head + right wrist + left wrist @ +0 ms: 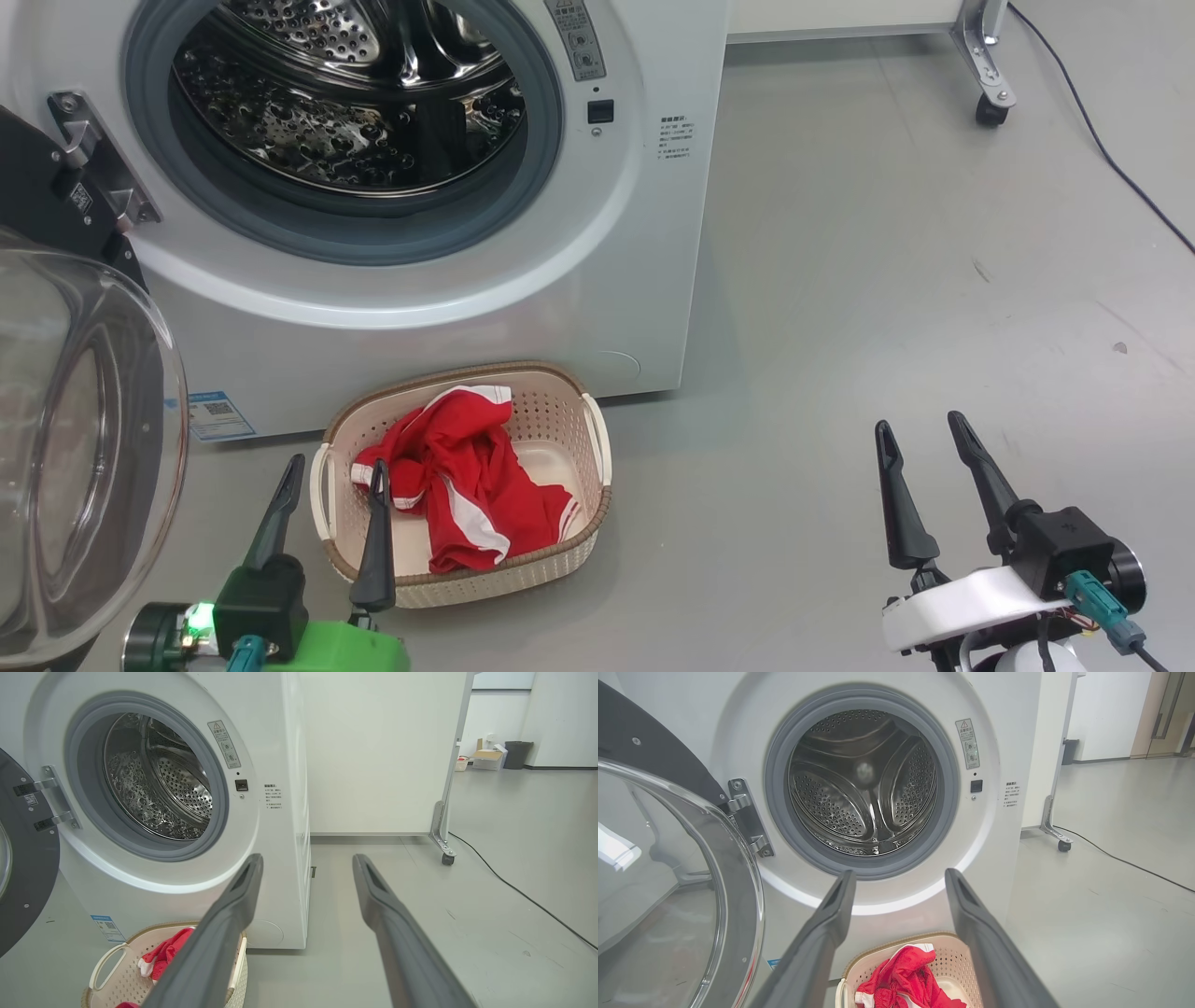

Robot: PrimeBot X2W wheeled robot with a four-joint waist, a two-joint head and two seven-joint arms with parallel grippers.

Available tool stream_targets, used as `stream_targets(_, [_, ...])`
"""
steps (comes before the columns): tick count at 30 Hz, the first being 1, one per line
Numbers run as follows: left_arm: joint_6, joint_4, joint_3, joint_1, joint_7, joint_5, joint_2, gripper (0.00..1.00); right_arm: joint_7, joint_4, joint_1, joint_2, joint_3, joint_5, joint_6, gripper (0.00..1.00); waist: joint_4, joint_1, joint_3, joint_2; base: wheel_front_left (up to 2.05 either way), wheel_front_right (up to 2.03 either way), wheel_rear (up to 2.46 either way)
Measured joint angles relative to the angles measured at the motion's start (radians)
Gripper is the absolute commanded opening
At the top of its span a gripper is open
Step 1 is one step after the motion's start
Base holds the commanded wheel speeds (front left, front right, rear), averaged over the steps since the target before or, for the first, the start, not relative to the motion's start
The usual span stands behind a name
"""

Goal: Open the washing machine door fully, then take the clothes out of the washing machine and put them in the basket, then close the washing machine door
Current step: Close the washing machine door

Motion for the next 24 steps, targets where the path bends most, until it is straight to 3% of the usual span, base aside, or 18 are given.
stream_targets(24, [0.0, -0.021, -0.005, 0.003, 0.007, 0.004, 0.0, 1.0, 0.0, -0.007, 0.007, -0.003, -0.016, 0.0, -0.01, 1.0, 0.018, 0.0, -0.002, 0.0, -0.12, 0.12, 0.0])
